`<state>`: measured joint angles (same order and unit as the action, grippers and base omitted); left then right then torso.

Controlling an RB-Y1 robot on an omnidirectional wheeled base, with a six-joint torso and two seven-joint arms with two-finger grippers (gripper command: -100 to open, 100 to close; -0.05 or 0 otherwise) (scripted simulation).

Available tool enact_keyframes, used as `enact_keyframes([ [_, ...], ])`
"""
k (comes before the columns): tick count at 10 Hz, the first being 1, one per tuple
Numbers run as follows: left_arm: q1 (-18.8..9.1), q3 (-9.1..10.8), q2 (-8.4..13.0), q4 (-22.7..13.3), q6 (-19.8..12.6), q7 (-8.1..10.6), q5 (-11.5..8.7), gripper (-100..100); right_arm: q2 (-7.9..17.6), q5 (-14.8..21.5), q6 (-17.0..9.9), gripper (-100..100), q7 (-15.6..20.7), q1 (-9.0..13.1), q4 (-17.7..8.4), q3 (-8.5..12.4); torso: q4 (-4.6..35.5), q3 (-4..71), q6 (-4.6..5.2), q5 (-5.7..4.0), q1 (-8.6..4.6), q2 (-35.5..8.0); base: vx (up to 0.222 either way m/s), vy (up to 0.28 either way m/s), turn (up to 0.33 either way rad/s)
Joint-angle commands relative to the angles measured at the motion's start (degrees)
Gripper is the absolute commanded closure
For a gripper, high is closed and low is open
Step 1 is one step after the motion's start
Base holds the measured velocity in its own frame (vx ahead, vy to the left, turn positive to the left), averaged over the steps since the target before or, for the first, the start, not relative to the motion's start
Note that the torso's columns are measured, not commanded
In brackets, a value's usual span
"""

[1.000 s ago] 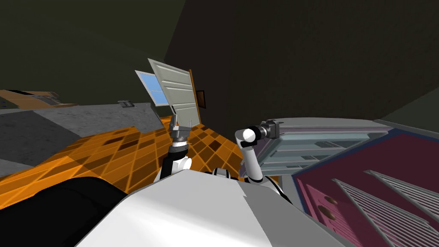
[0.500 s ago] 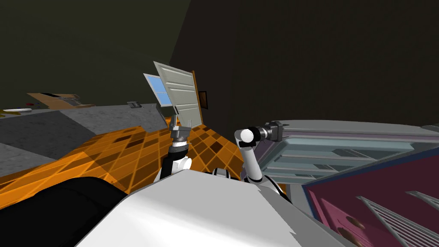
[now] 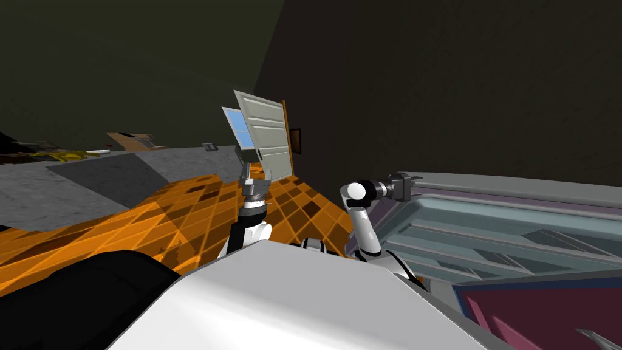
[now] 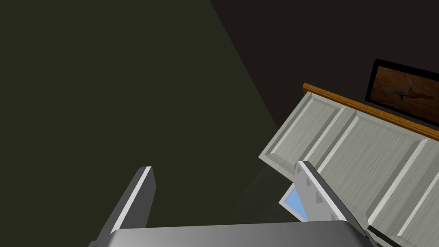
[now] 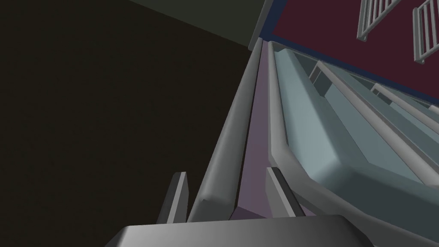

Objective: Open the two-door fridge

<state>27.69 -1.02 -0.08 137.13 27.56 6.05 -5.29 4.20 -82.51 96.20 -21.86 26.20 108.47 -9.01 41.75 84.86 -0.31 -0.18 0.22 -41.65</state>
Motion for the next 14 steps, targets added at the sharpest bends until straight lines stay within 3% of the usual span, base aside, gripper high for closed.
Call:
enact_keyframes([
  [1,0.0,0.0,0.0,0.0,0.0,0.0,0.0,0,2.1,-0.4,0.2,100,-0.8,-0.2,-4.4,0.9,0.1,-0.1,0.12,-0.09,-0.3,-0.1,0.002,0.007,-0.026],
  [2,0.0,0.01,0.0,0.0,0.0,0.0,0.0,0,2.1,-0.4,0.2,100,-0.8,-0.2,-5.9,0.9,0.0,-0.1,0.09,-0.19,-0.45,-0.1,0.0,0.0,0.0],
  [3,0.0,0.01,0.0,0.0,0.0,0.0,0.0,0,5.4,-2.8,-1.7,100,-3.6,-0.7,-7.5,4.0,-0.1,0.0,0.08,-0.31,-0.54,0.0,0.029,0.078,0.295],
  [5,0.0,0.0,0.0,0.0,0.0,0.0,0.0,0,9.2,-2.8,-1.7,100,-6.0,-0.7,-9.8,7.1,-0.2,0.2,-0.16,-0.25,-0.21,0.4,0.036,0.065,0.335],
  [9,0.0,0.01,0.0,0.0,0.0,0.0,0.0,0,10.0,-2.8,-1.7,100,-6.4,-0.7,-16.5,7.1,-0.1,0.0,0.13,-0.53,-0.84,0.0,0.001,0.003,-0.002],
  [10,0.0,0.01,0.0,0.0,0.0,0.0,0.0,0,10.0,-2.8,-1.7,100,-6.4,-0.7,-17.0,7.1,-0.2,0.0,0.15,-0.62,-0.91,0.1,-0.006,0.0,0.01],
  [11,0.0,0.01,0.0,0.0,0.0,0.0,0.0,0,13.7,-5.3,-3.6,100,-9.1,-1.2,-18.2,10.1,-0.3,0.1,0.2,-0.66,-0.98,0.2,0.031,0.079,0.344],
  [12,0.0,0.0,0.0,0.0,0.0,0.0,0.0,0,15.7,-5.3,-3.6,100,-10.6,-1.2,-20.1,11.8,-0.3,0.2,0.07,-0.61,-0.78,0.4,0.05,0.095,0.475],
  [13,0.0,0.0,0.0,0.0,0.0,0.0,0.0,0,18.0,-5.3,-3.6,100,-11.9,-1.2,-21.7,13.2,-0.3,0.3,-0.07,-0.47,-0.57,0.5,0.03,0.039,0.187],
  [14,0.0,0.01,0.0,0.0,0.0,0.0,0.0,0,18.0,-5.3,-3.6,100,-11.9,-1.2,-23.1,13.2,-0.2,0.1,0.17,-0.46,-0.74,0.2,0.015,0.009,-0.025],
])
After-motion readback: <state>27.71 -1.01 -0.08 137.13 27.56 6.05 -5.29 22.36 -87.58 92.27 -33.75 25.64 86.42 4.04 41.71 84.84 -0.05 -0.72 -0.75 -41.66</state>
